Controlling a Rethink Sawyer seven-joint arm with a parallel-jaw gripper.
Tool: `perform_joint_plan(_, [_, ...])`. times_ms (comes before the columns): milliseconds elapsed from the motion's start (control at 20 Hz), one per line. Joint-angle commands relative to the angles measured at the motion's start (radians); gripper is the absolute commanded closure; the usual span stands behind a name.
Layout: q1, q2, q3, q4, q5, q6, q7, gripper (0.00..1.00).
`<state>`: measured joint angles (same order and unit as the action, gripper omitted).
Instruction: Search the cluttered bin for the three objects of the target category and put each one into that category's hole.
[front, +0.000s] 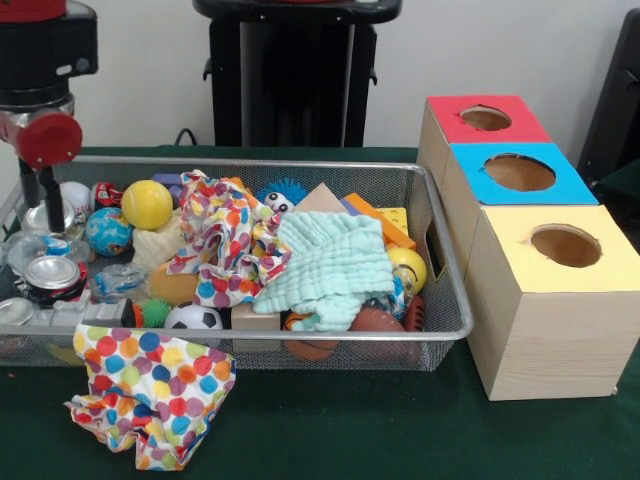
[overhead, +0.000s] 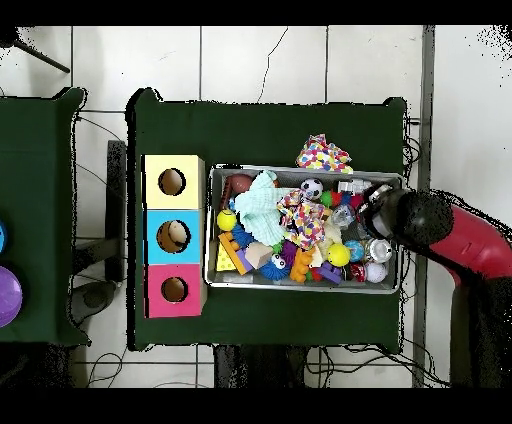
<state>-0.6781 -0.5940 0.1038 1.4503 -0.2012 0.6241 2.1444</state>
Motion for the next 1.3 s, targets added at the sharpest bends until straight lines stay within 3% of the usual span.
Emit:
perform_joint_plan(50, [0.002,0.089,0.123,0.097,-0.062,-0.086,-0.103,0.0])
perform_joint_plan(400, [-0.008,0.148,0.142,0.094,-0.096,-0.163,-0.094,0.0])
perform_joint_plan(750, [-0.01,0.232,0.143,0.039,-0.144,-0.251,-0.078,0.0])
perform_joint_plan(1200, [-0.018,0.302,0.164,-0.042,-0.164,-0.197,-0.124,0.0])
perform_joint_plan(1300, [0.004,0.312,0.135,-0.074,-0.171,-0.167,-0.117,0.0])
